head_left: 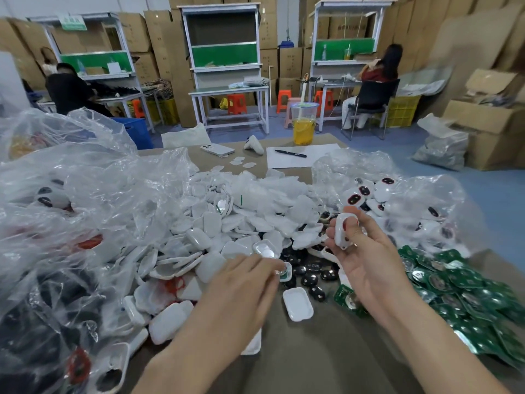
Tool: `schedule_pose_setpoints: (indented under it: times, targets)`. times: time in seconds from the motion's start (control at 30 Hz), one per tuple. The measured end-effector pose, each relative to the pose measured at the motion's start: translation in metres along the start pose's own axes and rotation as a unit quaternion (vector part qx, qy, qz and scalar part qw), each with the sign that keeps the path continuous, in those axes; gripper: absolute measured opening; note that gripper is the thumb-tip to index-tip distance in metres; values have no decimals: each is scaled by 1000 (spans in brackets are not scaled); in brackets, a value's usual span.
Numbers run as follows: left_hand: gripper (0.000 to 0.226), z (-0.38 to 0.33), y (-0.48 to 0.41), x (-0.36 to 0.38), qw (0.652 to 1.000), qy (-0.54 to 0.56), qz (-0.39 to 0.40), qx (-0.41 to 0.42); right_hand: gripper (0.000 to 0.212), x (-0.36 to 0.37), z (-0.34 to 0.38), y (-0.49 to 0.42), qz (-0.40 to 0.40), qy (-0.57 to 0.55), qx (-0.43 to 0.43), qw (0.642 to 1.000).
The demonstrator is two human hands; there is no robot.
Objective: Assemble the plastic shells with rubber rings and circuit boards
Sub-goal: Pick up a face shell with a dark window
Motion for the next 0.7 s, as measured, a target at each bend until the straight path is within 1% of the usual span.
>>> schedule_pose_setpoints:
  times: [0.07,0.1,0.17,0.23,0.3,0.37,0.4,0.5,0.53,0.57,0.6,0.63,0.67,0.7]
  targets:
    - [29,-7,-18,19,999,-17,46,15,14,0,0,-1,3,-11,14,1000]
    - [32,-9,-26,29,996,-45,72,14,15,2,-1,-2,6,-8,15,1000]
    - [32,-15,-39,48,985,-110,131,3,26,4,-2,-3,10,15,9,1000]
    - [33,-17,-47,60,973,-154,168,-22,33,5,-4,-4,15,43,4,999]
    - [26,-14,-53,64,968,-165,181,-54,34,4,-6,-4,12,54,12,998]
    - [16,-10,-57,65,964,-170,193,-66,29,3,-8,-6,11,52,24,998]
    - [16,-9,-58,66,963,-170,197,-66,29,3,-8,-6,13,50,29,998]
    - [18,-11,-55,63,970,-155,183,-33,41,2,-8,-6,23,56,29,998]
    - [14,-13,-53,61,976,-135,168,-18,44,2,-8,-5,29,63,26,997]
    - [9,-12,-50,57,985,-89,144,-13,46,2,-8,-5,35,72,23,996]
    - [6,-10,-46,52,993,-20,112,-23,47,2,-8,-4,40,83,19,996]
    - [7,-7,-43,46,994,58,80,-49,48,3,-9,-3,43,93,14,995]
    - [11,-2,-38,41,985,142,47,-85,47,3,-10,-3,45,104,7,994]
    - [9,4,-34,36,966,230,0,-120,47,3,-10,-2,48,119,-1,992]
Point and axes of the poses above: each hand's wrist, its own y-axis away from the middle knuckle, its own x-axis out of the palm, z = x × y, the point moved 5 cm from there along -y, towards the middle knuckle, and after that the axes turned 11 degrees about y, right-handed, at the moved point
